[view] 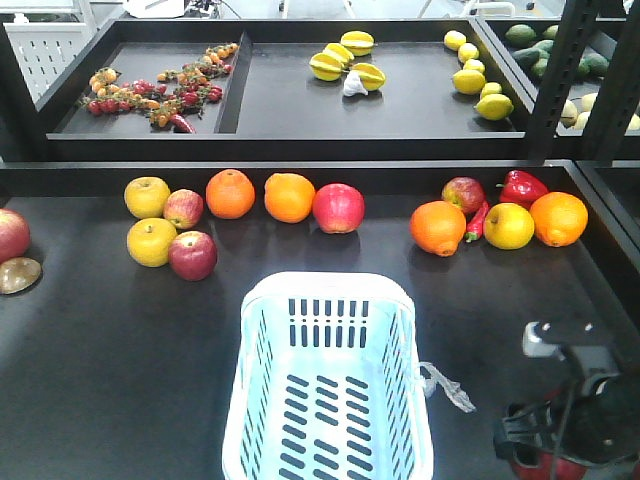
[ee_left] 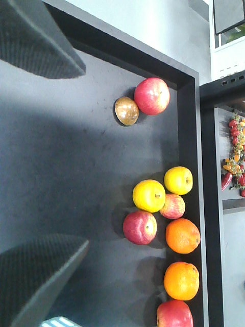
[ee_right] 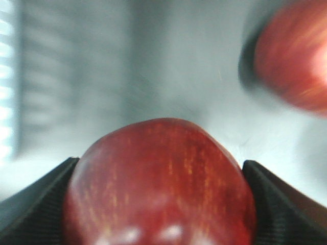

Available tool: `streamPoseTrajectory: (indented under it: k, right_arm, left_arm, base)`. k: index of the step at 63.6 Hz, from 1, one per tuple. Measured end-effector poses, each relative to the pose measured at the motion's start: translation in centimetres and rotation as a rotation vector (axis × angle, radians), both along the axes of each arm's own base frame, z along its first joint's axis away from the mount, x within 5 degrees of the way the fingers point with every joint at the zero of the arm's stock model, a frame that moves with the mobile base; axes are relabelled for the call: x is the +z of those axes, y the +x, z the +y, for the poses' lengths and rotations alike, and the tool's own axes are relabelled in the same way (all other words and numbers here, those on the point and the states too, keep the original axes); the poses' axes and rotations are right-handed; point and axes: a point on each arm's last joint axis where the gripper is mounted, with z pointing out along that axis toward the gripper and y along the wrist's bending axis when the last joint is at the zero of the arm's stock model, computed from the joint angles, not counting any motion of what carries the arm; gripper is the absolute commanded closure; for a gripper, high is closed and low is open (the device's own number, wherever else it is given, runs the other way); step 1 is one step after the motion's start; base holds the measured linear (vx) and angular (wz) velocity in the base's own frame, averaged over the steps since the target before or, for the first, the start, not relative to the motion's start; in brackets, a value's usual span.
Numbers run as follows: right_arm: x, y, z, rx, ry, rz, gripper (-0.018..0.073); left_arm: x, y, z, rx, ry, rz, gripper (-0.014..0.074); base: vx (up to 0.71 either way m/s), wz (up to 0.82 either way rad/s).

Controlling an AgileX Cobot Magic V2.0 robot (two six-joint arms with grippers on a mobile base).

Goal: Pick three apples into basket with both arms
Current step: 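Carry the apple over the basket and release it with the right gripper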

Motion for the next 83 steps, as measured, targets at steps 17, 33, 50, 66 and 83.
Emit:
streamPoseTrajectory:
  k: [17, 33, 50, 66, 83]
  right_arm:
    - [6.0, -2.9, 0.6, 0.056, 0.085, -0.216, 0.0251]
    - [9.4, -5.3, 2.4, 0.242, 0.262, -0.399, 0.0251]
    - [10.1, -4.7, 4.1, 0.412, 0.416, -0.517, 0.0249]
    - [7.5, -3.0, 7.1, 0.512, 0.442, -0.448, 0.0249]
    - [5.8, -1.1, 12.6, 0.588, 0.316, -0.468, 0.0195]
  left_arm:
    - [0.0, 0.0, 0.0, 0.000, 0.000, 0.000, 0.0011]
    - [0.0, 0.0, 0.0, 0.000, 0.000, 0.000, 0.0011]
    - [0.0, 0.0, 0.0, 0.000, 0.000, 0.000, 0.0011]
    - [0.0, 0.0, 0.0, 0.000, 0.000, 0.000, 0.0011]
    - [0.0, 0.0, 0.0, 0.000, 0.000, 0.000, 0.0011]
  base:
    - [0.00, 0.00]
    - [0.00, 0.00]
    - [0.00, 0.00]
    - [0.00, 0.00]
    - [0.00, 0.00]
